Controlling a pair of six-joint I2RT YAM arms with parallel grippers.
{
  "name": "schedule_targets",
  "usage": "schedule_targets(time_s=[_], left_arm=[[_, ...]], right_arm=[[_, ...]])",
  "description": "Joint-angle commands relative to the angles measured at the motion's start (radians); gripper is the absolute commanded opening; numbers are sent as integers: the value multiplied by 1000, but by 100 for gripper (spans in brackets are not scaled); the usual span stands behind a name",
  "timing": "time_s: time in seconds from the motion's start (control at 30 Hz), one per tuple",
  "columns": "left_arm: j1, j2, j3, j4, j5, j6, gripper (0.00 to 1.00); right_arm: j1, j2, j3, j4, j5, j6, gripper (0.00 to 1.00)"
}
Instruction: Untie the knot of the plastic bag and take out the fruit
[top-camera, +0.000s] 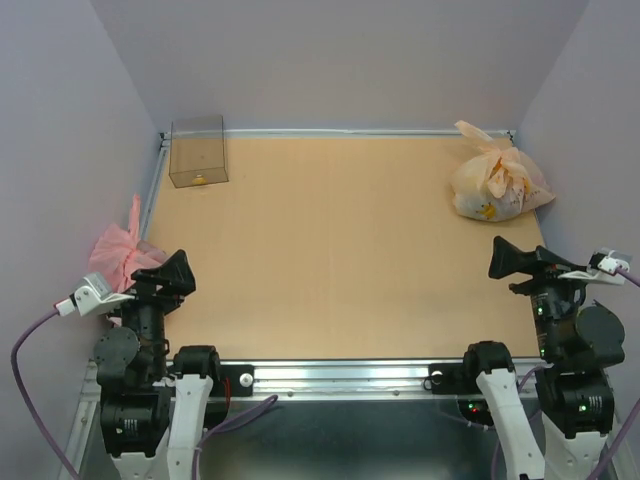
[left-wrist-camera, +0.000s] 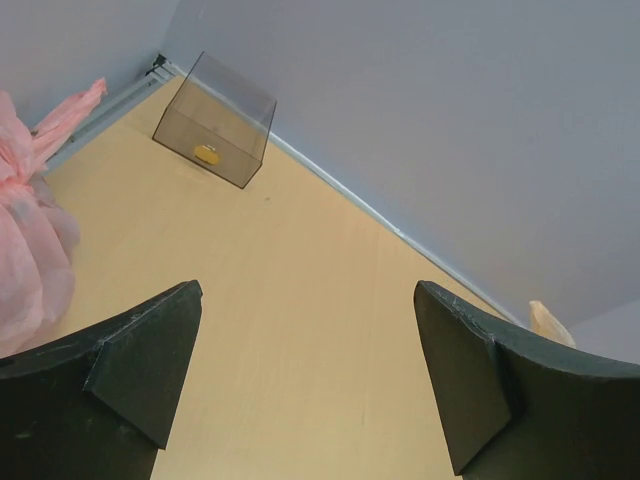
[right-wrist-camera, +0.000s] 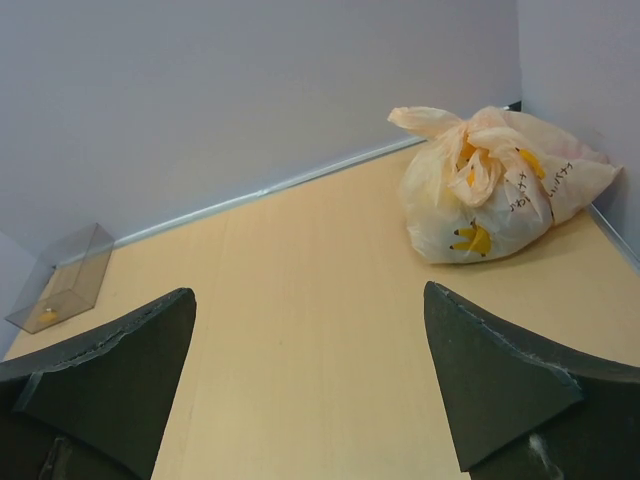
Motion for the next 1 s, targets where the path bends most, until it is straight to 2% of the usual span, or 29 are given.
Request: schedule_targets(time_s=[0.0, 0.1, 0.37, 0.53, 0.63, 0.73, 0.83, 0.97], left_arm=[[8, 42, 9, 3, 41, 9, 99], [10, 71, 64, -72, 54, 12, 99], [10, 155, 175, -210, 113, 94, 99], [8, 215, 219, -256, 160, 110, 99], [10, 237, 218, -282, 271, 104, 99], [8, 234, 187, -285, 311, 99, 99], [10, 221, 159, -270, 328, 98, 99], [8, 220, 129, -250, 347, 99, 99]], right_arm=[[5, 28, 24, 19, -2, -23, 100], [5, 71, 28, 23, -14, -21, 100], [7, 294, 28, 82, 122, 71, 100], [5, 622, 112, 62, 207, 169, 100], [7, 802, 169, 49, 435, 238, 100], [0, 1009, 273, 51, 543, 247, 100], [-13, 1159, 356, 52, 565, 272, 100], [-32, 1438, 505, 66, 548, 330, 100]])
